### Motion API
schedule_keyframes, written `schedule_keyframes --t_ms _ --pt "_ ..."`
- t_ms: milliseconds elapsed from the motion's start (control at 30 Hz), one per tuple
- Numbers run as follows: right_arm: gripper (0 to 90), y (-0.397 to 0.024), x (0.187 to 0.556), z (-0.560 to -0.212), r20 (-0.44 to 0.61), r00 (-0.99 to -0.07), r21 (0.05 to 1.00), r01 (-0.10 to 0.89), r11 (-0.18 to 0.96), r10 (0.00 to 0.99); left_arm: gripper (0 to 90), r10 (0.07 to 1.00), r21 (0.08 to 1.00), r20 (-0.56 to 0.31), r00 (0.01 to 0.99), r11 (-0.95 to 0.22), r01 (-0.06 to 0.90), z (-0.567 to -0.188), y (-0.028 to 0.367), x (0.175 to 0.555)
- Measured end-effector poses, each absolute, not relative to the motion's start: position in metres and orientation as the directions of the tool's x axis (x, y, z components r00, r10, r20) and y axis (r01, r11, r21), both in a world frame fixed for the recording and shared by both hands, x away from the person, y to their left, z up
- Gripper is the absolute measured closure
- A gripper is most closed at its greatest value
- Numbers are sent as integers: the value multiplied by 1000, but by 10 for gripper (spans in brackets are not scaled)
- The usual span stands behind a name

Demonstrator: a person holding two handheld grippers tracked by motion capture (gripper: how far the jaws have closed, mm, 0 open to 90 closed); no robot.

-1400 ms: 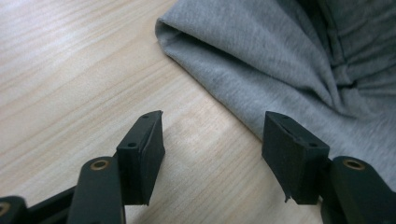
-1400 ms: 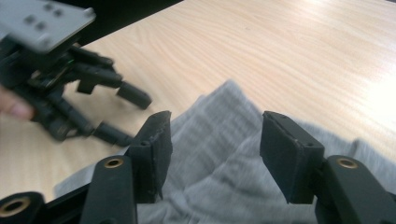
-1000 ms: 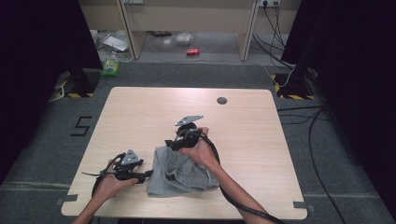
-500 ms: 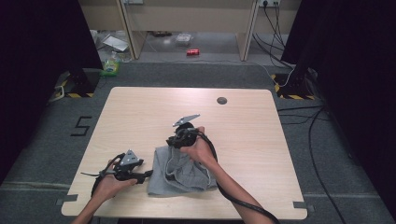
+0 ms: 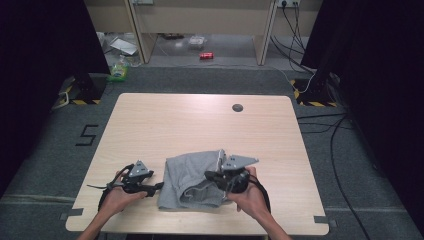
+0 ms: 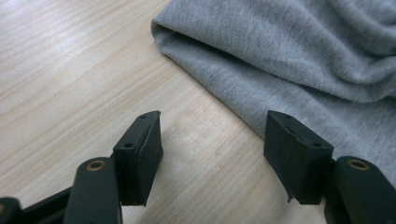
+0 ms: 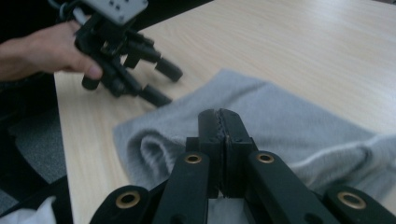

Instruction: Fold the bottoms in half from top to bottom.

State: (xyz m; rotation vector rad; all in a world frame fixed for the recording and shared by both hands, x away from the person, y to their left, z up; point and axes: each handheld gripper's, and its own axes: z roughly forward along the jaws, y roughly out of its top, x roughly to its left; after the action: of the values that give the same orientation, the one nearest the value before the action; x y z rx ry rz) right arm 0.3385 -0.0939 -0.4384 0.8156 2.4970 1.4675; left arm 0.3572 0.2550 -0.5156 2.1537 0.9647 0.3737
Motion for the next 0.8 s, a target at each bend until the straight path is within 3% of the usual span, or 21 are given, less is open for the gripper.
schedule_keyframes --t_ms 267,433,567,633,667,700,800 --pt "899 -101 310 -479 116 -842 795 397 460 527 371 742 736 -72 666 -411 537 -508 255 357" --pt "783 -103 312 -478 150 -830 790 428 440 538 355 725 799 -59 686 -377 468 -484 239 347" --pt "595 -102 304 -476 155 -817 801 433 414 556 340 693 817 -75 717 -369 443 -475 221 343" --pt "499 -103 301 -473 115 -811 815 407 412 574 337 680 819 -79 729 -373 436 -474 215 342" --pt "499 -103 301 -473 115 -811 815 407 412 574 337 667 823 -85 741 -372 429 -472 210 340" --pt "418 -102 298 -472 86 -810 813 394 429 581 333 639 827 -83 765 -384 410 -468 199 336" --pt "396 -100 295 -476 30 -810 777 387 496 585 333 605 826 -81 792 -404 394 -466 188 332"
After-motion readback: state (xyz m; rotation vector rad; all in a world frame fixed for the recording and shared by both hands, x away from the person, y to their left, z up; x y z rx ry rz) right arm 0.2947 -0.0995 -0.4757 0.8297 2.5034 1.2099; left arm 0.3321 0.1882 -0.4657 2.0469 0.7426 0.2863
